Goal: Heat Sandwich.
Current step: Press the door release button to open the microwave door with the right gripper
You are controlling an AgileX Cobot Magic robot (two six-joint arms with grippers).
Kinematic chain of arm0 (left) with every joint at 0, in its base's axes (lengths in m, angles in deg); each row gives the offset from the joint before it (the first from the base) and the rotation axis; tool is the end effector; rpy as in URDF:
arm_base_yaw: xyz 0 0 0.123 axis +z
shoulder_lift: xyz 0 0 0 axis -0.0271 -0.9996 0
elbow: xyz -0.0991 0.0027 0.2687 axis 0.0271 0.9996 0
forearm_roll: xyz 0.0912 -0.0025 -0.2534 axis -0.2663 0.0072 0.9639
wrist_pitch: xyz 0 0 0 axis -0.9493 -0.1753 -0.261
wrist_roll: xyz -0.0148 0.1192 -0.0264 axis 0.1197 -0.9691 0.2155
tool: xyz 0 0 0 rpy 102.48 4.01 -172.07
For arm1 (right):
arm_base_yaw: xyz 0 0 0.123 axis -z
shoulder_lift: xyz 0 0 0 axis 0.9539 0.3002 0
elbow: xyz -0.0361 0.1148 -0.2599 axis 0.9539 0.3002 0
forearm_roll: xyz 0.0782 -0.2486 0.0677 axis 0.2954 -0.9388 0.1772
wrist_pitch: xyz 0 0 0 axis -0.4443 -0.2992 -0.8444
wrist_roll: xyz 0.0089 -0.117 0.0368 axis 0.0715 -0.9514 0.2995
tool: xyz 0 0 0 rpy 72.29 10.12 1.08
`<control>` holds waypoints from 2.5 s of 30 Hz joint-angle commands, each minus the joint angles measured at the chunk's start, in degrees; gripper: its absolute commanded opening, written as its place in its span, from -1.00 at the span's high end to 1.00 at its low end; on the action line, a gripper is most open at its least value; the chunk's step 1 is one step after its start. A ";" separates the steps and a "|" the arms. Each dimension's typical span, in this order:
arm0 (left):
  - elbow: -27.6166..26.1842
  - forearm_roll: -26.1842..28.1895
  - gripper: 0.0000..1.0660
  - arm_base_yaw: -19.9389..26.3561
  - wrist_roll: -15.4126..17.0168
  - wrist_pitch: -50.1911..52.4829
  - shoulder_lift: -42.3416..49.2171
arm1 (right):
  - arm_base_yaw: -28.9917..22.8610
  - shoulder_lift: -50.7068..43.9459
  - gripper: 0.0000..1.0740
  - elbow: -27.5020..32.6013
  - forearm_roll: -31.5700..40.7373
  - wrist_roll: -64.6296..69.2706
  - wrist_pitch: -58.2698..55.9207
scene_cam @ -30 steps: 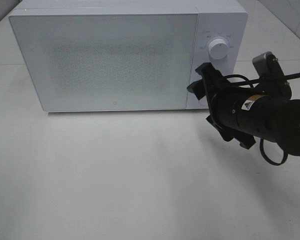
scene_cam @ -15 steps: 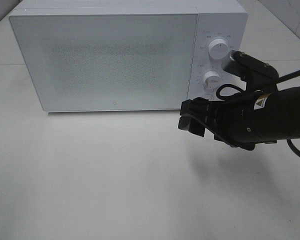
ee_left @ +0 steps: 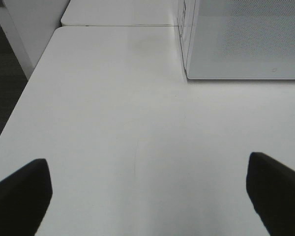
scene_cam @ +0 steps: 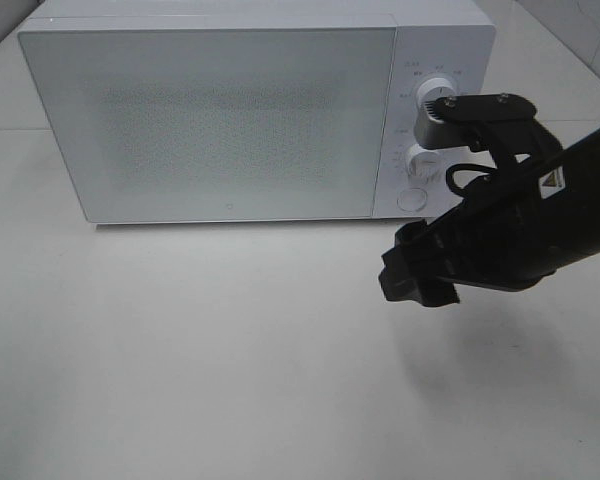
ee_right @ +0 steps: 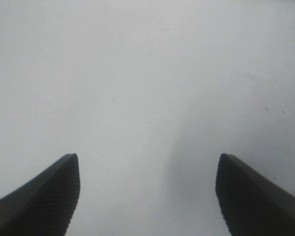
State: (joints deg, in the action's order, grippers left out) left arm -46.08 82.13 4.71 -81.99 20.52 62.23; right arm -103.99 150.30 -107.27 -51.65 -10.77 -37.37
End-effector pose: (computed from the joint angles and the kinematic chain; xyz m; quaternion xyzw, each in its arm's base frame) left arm 0.0386 -0.0048 0.2729 0.0027 0.8476 -0.0022 0.5306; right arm 0.2375 0.1525 0.1789 -0.1585 0.9411 0.1352 0.2664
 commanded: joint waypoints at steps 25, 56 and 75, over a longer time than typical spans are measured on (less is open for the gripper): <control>0.11 0.29 -0.90 0.06 0.06 0.52 1.60 | 0.17 -42.34 -0.40 -2.18 -13.52 1.60 -37.87; 0.11 0.29 -0.90 0.06 0.06 0.52 1.60 | 22.98 -72.71 -0.40 9.28 -14.67 -1.43 -33.92; 0.11 0.29 -0.90 0.06 0.06 0.52 1.43 | 24.18 -79.07 -0.40 10.77 -14.67 -1.89 -36.90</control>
State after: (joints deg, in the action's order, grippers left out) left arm -46.08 82.13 4.71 -81.99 20.52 62.23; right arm -80.27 72.72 -96.67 -66.20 -11.97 -74.50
